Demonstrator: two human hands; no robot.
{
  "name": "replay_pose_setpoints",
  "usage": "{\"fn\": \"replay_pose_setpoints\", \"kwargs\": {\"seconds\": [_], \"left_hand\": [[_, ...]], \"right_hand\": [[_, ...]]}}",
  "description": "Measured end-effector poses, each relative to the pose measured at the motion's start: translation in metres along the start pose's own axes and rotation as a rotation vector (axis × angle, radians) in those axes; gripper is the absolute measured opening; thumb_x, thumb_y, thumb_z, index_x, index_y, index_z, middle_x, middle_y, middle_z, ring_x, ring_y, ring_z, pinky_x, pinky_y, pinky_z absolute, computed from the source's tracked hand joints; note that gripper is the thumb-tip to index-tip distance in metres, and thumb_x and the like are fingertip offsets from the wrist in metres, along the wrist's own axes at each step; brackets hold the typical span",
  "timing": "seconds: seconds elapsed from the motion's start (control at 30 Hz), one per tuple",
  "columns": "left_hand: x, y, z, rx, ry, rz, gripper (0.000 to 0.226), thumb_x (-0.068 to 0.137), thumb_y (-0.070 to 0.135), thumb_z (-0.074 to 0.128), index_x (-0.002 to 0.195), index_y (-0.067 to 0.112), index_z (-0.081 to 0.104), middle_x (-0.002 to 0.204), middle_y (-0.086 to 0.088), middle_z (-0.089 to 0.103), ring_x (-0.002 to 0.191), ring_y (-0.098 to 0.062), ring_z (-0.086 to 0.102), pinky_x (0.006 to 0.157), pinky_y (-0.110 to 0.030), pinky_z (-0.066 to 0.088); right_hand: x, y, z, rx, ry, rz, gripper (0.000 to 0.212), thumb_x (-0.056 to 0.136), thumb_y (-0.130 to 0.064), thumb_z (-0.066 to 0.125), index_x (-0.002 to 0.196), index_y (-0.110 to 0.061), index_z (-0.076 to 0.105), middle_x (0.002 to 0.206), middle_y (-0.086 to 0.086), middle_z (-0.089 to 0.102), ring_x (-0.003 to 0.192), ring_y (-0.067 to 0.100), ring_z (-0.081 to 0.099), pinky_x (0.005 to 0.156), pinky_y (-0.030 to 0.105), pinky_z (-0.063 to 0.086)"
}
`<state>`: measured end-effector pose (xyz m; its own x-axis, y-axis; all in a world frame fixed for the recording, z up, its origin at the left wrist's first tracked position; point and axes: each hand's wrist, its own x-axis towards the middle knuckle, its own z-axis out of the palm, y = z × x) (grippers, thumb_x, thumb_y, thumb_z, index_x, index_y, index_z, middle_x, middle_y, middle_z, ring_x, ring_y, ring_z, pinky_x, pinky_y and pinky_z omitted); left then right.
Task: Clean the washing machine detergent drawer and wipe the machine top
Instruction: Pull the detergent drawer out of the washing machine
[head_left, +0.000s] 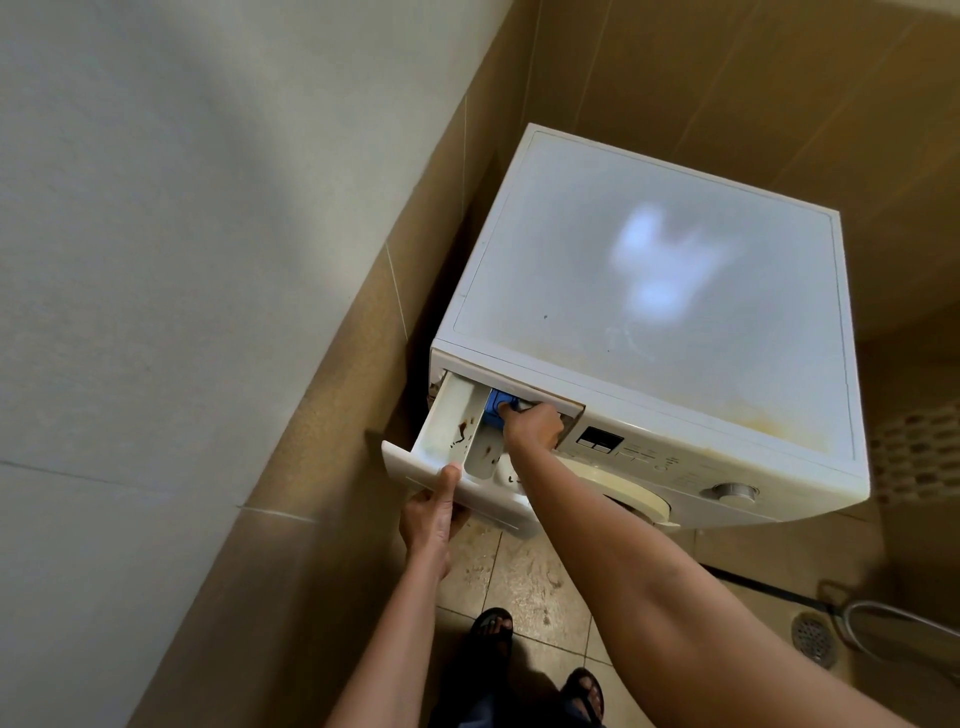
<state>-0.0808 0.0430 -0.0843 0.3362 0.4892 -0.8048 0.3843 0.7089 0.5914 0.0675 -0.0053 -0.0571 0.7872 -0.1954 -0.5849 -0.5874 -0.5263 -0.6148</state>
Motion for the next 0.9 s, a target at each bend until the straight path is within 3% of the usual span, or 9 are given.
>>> {"fn": "replay_pose_setpoints", "kwargs": {"seconds": [0.1,0.23,0.4,0.5,0.57,0.73,0.9], "left_hand": [[0.000,0.000,0.002,0.010,0.006,0.006,0.061,0.075,0.038,0.078,0.122,0.004,0.058,0.112,-0.015,0.066,0.106,-0.031,0.064,0.074,-0.034,0.059],[0.002,0.000,0.000,0.040,0.002,0.005,0.058,0.074,0.042,0.077,0.116,0.007,0.057,0.111,-0.015,0.066,0.106,-0.031,0.064,0.087,-0.043,0.057],[0.002,-0.004,0.005,0.029,0.023,0.003,0.057,0.072,0.051,0.073,0.111,0.013,0.058,0.113,-0.013,0.065,0.105,-0.028,0.063,0.095,-0.043,0.053],[-0.002,-0.002,0.014,-0.007,-0.009,-0.023,0.067,0.072,0.050,0.074,0.124,0.013,0.055,0.115,-0.010,0.064,0.105,-0.025,0.061,0.097,-0.042,0.051],[-0.005,0.001,0.021,-0.024,-0.042,-0.040,0.070,0.073,0.046,0.077,0.129,0.014,0.049,0.118,-0.009,0.062,0.105,-0.024,0.059,0.093,-0.044,0.053],[-0.007,0.004,0.021,-0.063,-0.089,-0.080,0.068,0.076,0.030,0.079,0.133,0.014,0.045,0.118,-0.009,0.061,0.097,-0.019,0.059,0.067,-0.034,0.055],[-0.006,0.005,0.014,-0.015,-0.132,-0.061,0.062,0.080,0.024,0.074,0.133,0.012,0.045,0.121,-0.013,0.059,0.106,-0.025,0.060,0.062,-0.033,0.057]], "right_hand": [[0.000,0.001,0.000,0.013,-0.006,-0.009,0.024,0.086,-0.023,0.069,0.095,-0.002,0.061,0.086,0.008,0.060,0.068,0.017,0.053,0.046,0.022,0.032],[-0.001,0.001,0.000,0.025,0.001,-0.002,0.023,0.086,-0.021,0.069,0.094,-0.002,0.061,0.087,0.009,0.061,0.068,0.017,0.054,0.047,0.022,0.035],[0.000,0.000,0.001,0.019,0.010,0.010,0.022,0.087,-0.020,0.069,0.094,-0.001,0.060,0.086,0.008,0.060,0.067,0.017,0.052,0.046,0.023,0.036],[0.001,0.001,0.001,0.001,0.009,-0.006,0.023,0.086,-0.022,0.070,0.092,-0.003,0.060,0.085,0.008,0.060,0.068,0.018,0.053,0.047,0.023,0.036],[0.002,0.001,-0.001,-0.008,0.000,-0.009,0.024,0.085,-0.025,0.071,0.087,-0.004,0.059,0.084,0.008,0.060,0.069,0.019,0.053,0.051,0.025,0.038],[0.004,0.000,-0.004,0.004,-0.025,0.011,0.029,0.080,-0.028,0.075,0.086,-0.005,0.058,0.081,0.006,0.056,0.067,0.017,0.049,0.061,0.028,0.041],[0.000,-0.003,-0.004,0.022,-0.006,0.005,0.028,0.079,-0.025,0.076,0.089,-0.005,0.059,0.086,0.006,0.058,0.075,0.020,0.054,0.064,0.029,0.044]]}}
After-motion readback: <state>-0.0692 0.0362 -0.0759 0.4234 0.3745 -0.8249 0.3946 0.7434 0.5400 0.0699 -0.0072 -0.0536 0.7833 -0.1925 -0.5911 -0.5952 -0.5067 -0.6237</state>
